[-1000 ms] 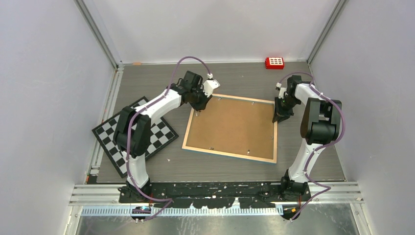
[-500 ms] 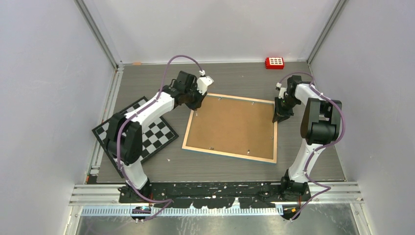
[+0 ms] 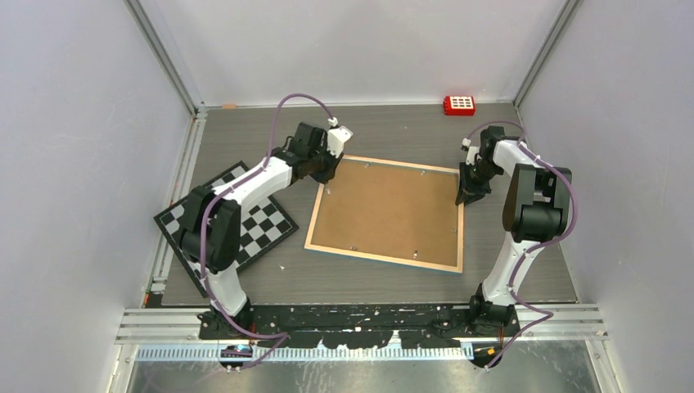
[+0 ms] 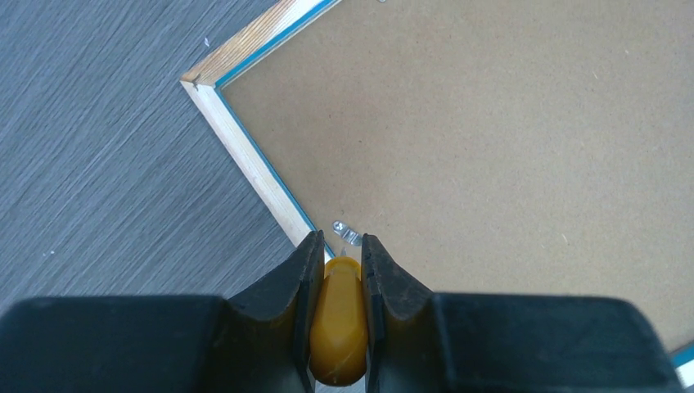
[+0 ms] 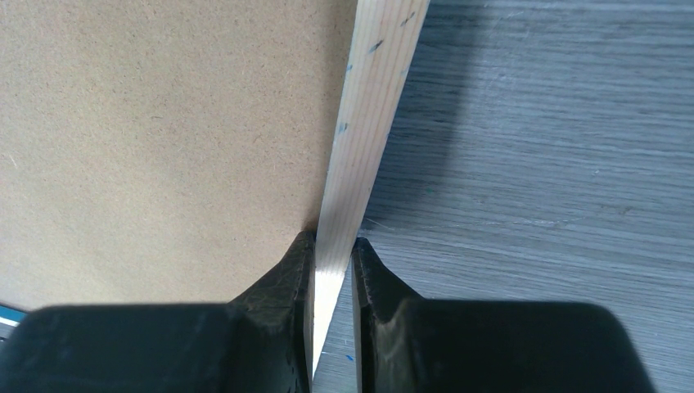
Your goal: Take the photo out of the frame
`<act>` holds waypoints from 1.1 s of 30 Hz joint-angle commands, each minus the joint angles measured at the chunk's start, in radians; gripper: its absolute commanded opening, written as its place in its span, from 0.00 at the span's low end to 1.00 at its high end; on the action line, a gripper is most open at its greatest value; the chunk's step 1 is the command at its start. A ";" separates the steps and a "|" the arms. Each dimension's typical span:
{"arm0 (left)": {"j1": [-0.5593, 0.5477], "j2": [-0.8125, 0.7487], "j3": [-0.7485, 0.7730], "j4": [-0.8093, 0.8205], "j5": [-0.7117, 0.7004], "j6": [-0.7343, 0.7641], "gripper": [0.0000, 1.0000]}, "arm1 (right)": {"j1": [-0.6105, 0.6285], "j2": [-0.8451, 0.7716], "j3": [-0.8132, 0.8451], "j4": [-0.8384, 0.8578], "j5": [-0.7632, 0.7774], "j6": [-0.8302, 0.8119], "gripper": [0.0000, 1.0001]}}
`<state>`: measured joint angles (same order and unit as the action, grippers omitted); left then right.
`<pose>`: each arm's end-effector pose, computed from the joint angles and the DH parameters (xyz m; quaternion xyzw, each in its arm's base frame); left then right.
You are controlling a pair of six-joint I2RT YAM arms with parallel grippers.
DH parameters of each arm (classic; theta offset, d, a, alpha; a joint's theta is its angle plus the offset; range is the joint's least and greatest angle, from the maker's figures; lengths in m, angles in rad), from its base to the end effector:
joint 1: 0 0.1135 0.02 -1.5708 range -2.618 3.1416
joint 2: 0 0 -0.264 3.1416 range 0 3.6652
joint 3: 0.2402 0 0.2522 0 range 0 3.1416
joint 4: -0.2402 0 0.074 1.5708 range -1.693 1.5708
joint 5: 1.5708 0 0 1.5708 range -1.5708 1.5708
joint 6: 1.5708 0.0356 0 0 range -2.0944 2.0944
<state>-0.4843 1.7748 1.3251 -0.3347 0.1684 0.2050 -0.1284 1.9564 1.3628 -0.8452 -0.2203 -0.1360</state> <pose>0.3489 -0.1903 0.2425 0.3413 0.8554 -0.1301 0.3673 0.3682 -0.0397 0.1630 -0.0110 0.9917 0.1001 0.0794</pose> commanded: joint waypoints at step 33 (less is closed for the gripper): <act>0.005 -0.002 0.029 0.194 0.133 -0.245 0.00 | 0.039 0.051 -0.007 0.002 0.021 -0.085 0.00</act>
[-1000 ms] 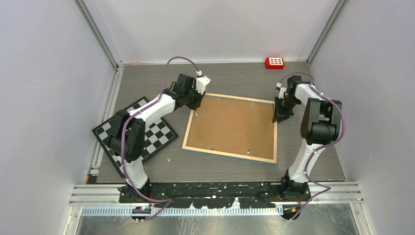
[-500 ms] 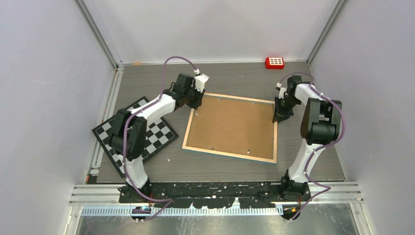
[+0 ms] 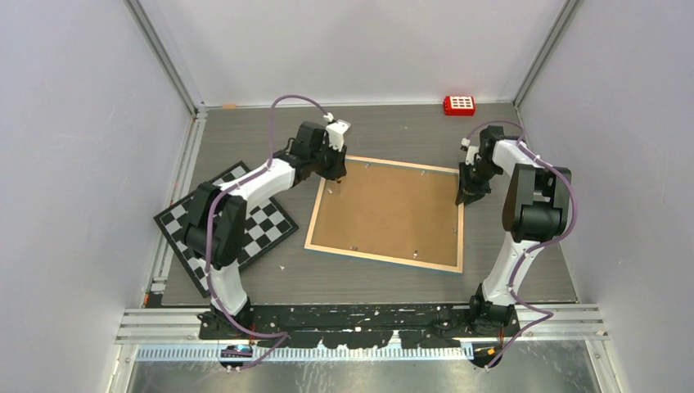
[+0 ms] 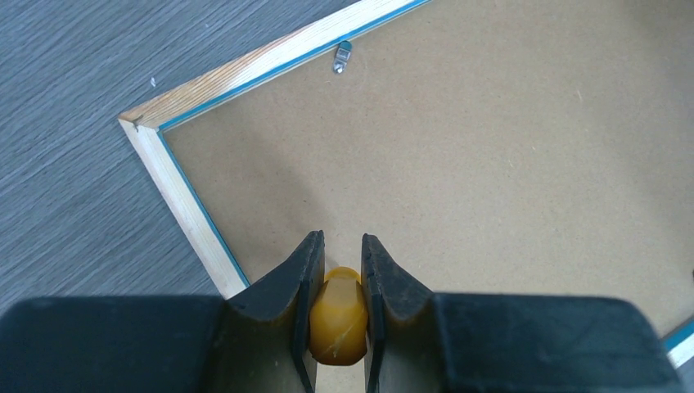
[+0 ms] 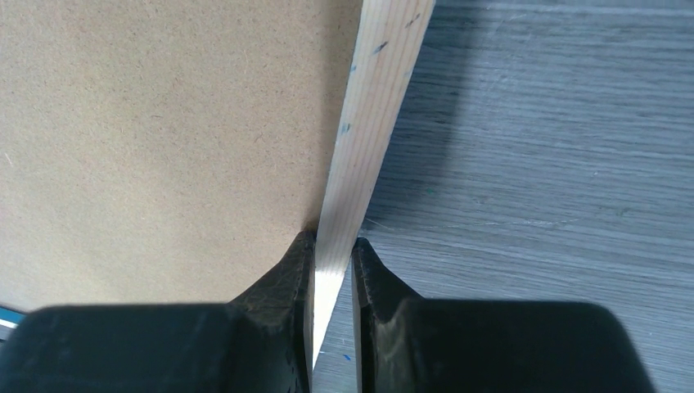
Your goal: Take the photo out of the frame
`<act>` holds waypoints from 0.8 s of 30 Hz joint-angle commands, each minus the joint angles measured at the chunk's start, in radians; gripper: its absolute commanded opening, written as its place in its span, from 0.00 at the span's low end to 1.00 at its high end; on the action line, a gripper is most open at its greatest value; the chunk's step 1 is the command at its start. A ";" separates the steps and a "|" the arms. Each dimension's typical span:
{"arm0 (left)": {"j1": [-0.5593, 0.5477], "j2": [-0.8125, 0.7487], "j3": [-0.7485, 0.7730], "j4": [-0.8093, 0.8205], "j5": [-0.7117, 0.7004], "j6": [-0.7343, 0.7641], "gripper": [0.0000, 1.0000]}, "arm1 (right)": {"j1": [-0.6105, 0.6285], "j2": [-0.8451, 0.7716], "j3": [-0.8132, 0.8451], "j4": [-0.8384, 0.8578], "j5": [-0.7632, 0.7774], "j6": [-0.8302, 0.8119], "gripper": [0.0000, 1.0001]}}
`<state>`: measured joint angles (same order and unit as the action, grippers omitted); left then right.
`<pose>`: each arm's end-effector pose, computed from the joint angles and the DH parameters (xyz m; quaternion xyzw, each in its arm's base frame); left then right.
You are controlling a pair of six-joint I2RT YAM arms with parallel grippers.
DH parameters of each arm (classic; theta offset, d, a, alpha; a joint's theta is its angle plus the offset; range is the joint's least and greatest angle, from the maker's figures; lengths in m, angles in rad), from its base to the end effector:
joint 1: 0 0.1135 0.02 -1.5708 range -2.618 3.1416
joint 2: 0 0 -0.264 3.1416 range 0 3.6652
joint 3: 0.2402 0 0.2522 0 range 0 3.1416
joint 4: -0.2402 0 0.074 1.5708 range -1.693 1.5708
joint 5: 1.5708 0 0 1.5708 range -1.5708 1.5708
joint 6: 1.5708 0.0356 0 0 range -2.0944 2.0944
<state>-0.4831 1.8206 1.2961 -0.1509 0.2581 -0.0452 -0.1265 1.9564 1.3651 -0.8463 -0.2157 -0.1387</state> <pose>0.3606 -0.1994 0.2308 0.2486 0.8605 -0.2241 0.3841 0.3686 -0.0392 0.1636 -0.0132 0.9919 0.0977 0.0798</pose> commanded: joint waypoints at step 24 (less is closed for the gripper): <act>-0.055 -0.254 -0.048 -0.212 0.457 0.218 0.00 | 0.068 0.240 0.363 -0.109 -0.003 -0.276 0.01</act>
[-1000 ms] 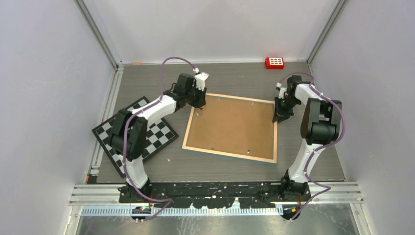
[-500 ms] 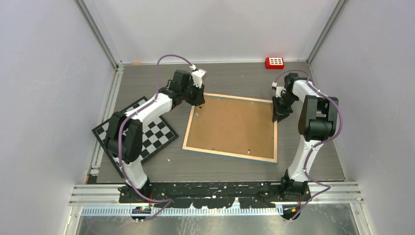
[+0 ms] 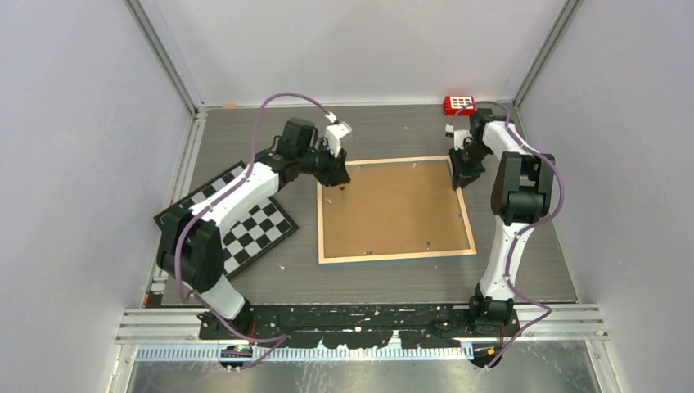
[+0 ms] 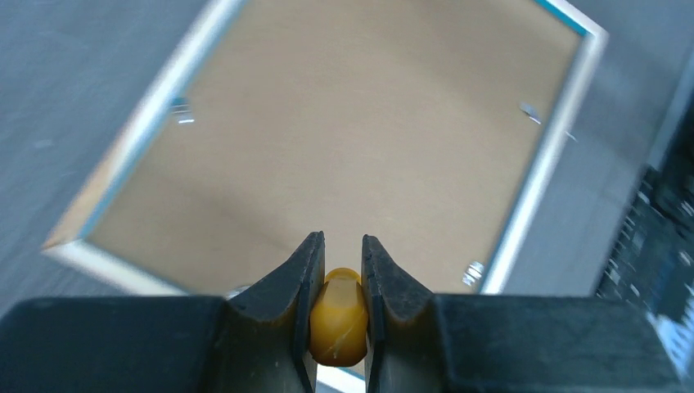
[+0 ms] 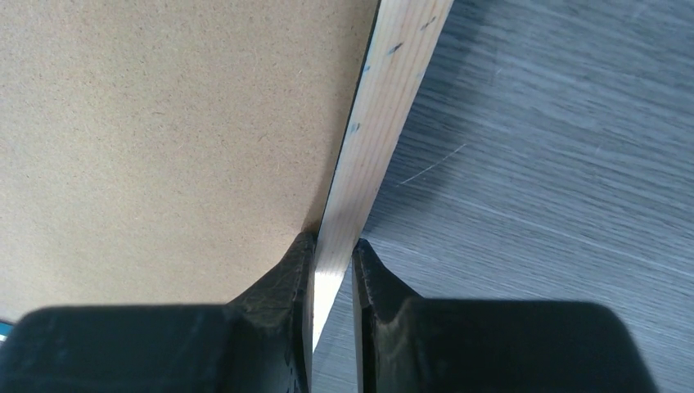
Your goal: Take the photo out of the frame
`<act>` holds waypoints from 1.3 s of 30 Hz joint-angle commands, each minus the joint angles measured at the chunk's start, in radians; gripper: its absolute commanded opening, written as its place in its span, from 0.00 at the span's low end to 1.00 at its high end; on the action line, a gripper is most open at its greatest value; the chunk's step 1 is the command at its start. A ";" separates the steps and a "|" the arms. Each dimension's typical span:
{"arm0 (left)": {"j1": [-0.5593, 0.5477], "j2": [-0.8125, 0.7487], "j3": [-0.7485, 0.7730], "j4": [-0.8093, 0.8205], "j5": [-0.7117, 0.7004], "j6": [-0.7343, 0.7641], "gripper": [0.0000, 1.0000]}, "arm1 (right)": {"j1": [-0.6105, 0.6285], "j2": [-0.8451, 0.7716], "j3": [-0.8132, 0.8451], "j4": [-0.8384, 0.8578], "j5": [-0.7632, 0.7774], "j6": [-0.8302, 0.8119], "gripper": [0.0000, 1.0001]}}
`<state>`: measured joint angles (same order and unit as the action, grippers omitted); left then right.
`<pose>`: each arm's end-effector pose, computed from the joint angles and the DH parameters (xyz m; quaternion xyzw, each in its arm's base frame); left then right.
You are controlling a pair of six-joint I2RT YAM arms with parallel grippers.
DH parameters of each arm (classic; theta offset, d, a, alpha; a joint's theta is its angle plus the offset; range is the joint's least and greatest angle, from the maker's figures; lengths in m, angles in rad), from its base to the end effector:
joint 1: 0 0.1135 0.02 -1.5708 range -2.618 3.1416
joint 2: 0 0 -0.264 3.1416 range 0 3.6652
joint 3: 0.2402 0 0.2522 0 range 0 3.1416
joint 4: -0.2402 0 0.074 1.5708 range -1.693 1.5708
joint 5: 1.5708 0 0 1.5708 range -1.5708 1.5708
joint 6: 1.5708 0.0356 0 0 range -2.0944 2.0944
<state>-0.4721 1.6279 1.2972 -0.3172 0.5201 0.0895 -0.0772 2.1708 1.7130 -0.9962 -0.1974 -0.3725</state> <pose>0.3214 -0.1840 0.2910 0.3498 0.7997 -0.3078 0.3786 0.4273 -0.0261 0.1688 -0.1518 0.9818 0.0829 0.0786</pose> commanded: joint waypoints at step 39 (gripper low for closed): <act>-0.323 0.034 -0.210 0.158 0.194 0.102 0.00 | 0.019 -0.062 -0.149 0.107 -0.054 0.080 0.01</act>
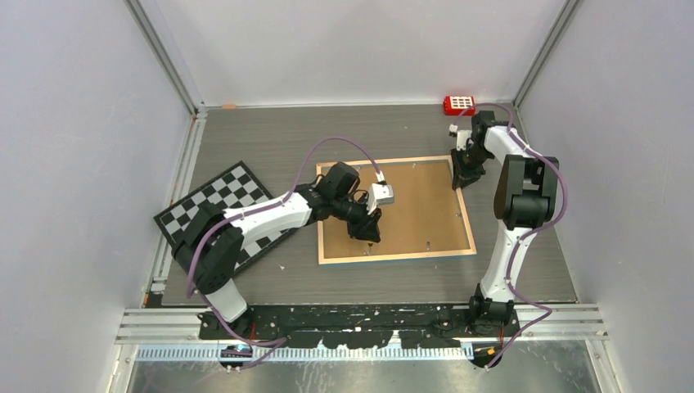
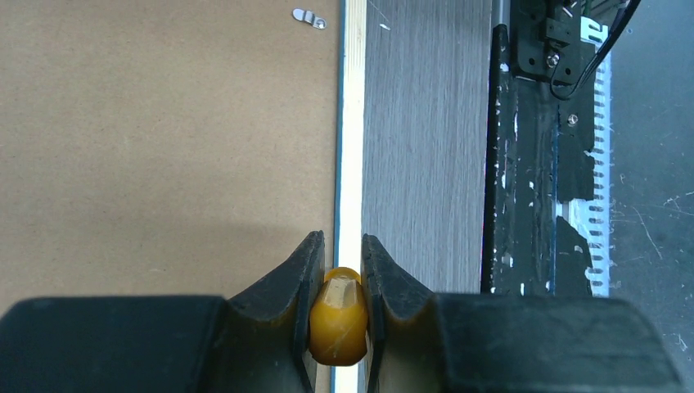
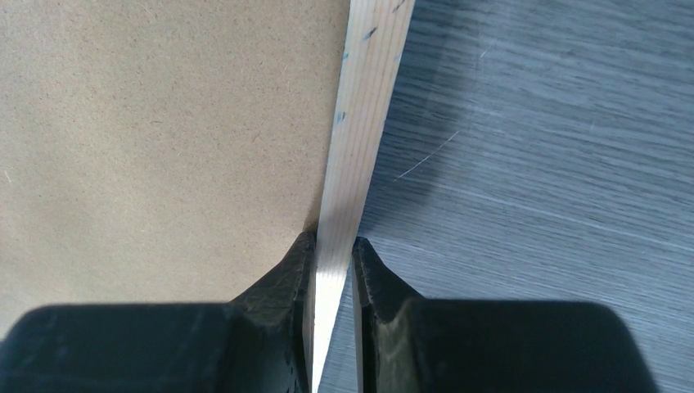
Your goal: Take the photo out of the frame
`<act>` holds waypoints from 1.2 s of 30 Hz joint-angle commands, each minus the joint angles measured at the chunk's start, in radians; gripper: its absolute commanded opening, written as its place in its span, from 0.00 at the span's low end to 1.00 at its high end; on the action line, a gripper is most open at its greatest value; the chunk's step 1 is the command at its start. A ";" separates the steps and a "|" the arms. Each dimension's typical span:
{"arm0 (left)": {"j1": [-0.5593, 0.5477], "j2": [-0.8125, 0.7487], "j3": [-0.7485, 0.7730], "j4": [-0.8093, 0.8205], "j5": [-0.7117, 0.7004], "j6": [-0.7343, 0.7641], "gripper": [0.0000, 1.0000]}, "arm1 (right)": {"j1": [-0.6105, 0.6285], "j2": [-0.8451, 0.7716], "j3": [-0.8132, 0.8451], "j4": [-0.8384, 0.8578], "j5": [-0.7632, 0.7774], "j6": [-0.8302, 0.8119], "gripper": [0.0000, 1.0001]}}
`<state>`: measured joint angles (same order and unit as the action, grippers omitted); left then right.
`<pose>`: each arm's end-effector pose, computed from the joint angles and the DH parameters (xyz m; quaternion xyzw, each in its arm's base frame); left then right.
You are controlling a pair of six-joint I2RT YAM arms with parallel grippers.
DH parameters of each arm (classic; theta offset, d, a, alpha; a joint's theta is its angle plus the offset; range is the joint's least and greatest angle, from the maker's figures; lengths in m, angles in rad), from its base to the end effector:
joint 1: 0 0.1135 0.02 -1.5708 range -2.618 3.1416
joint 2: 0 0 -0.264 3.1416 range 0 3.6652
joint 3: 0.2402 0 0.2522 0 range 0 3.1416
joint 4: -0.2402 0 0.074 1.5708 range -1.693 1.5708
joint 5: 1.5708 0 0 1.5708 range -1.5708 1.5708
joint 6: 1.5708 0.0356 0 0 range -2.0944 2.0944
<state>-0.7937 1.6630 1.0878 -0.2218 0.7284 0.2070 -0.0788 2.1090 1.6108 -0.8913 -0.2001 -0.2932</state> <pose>0.2305 -0.2681 0.2215 0.5331 0.6948 -0.4177 0.2421 0.4181 -0.0259 0.1687 -0.1150 0.9843 0.0811 0.1069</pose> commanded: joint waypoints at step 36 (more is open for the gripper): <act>0.021 0.055 0.063 0.116 -0.275 -0.031 0.00 | 0.017 0.014 -0.055 0.010 -0.068 -0.026 0.01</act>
<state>-0.7990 1.7126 1.1019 -0.2096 0.5957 0.1291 -0.0818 2.0926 1.5841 -0.8635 -0.2077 -0.2939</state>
